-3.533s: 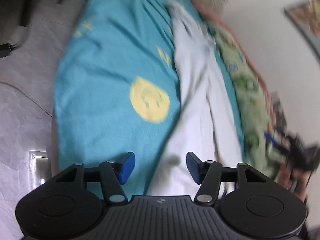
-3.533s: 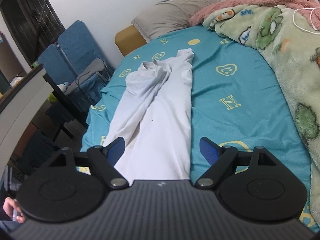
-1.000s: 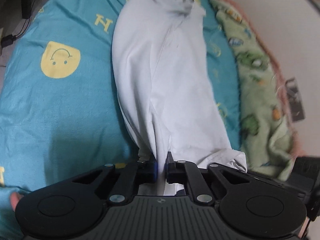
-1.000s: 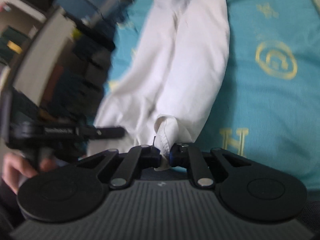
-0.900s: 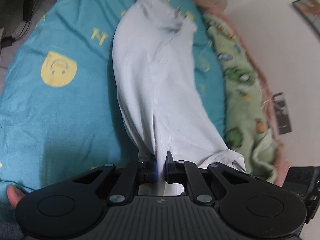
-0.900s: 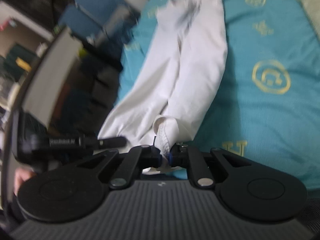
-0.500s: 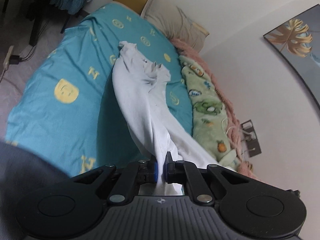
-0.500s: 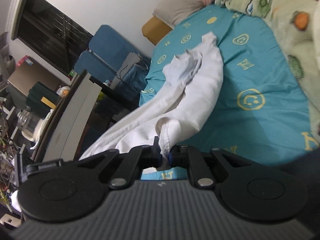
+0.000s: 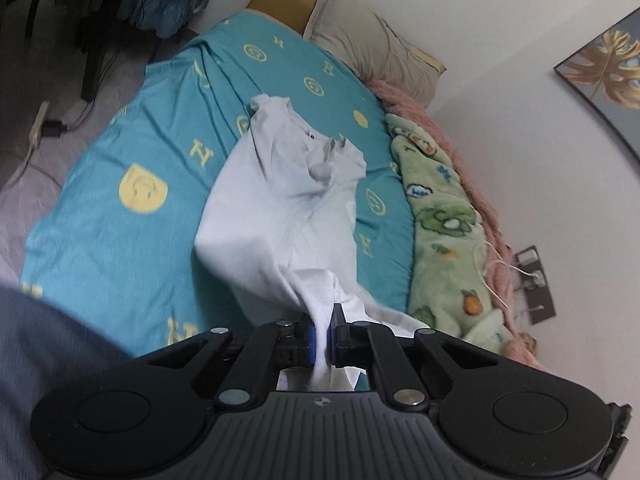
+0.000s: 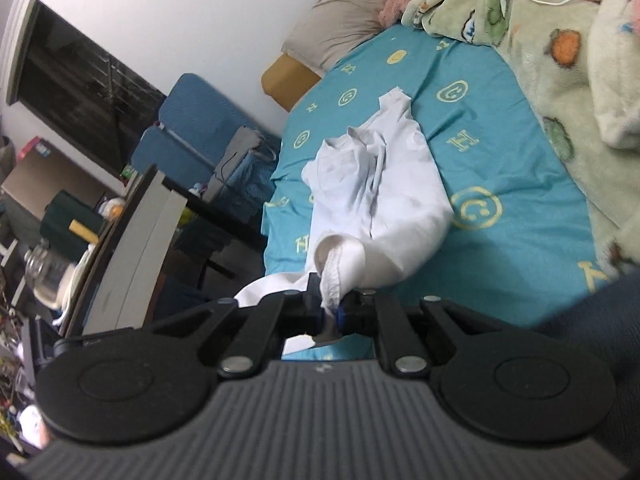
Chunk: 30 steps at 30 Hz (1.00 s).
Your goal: Fold clothes
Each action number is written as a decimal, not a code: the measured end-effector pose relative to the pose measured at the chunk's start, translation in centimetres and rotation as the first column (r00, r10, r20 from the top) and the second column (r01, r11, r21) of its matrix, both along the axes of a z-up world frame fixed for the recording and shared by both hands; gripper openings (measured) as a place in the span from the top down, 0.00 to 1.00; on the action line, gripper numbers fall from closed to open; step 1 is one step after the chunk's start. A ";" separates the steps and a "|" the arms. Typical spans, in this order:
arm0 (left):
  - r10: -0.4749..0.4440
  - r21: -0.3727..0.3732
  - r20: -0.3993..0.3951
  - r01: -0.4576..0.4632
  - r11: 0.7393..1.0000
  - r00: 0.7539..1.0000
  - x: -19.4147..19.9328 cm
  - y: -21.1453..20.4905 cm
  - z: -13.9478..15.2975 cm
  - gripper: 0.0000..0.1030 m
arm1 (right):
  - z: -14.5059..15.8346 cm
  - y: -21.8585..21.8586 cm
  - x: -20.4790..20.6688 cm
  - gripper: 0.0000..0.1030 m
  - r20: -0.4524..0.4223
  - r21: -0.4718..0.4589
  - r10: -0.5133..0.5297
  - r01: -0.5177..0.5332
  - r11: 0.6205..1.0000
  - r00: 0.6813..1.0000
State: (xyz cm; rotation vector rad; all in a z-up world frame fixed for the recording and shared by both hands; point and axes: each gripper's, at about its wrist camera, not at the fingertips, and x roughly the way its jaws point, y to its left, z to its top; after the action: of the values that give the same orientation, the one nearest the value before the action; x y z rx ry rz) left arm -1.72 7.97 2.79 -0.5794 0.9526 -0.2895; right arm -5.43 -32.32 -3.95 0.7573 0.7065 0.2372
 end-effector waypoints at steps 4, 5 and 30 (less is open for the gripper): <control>0.005 0.062 0.021 -0.006 0.998 1.000 5.7 -1.7 -0.1 0.93 | -0.5 0.1 4.7 0.90 0.011 -0.027 -0.011 0.011 1.000 1.000; 0.005 0.078 0.033 -0.008 0.997 0.999 7.2 -2.1 -0.3 0.93 | -0.7 0.1 6.2 0.90 0.011 -0.031 -0.017 0.017 0.999 1.000; -0.110 0.427 0.173 0.026 0.904 0.979 24.2 -7.8 -15.7 0.83 | -13.0 2.4 26.4 0.89 -0.008 -0.388 0.014 -0.016 0.922 1.000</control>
State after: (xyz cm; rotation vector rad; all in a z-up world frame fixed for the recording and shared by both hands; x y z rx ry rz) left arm 22.46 0.16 -12.89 -0.1145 0.8145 -0.1879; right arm 20.93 -29.92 -16.90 0.3728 0.7357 0.1024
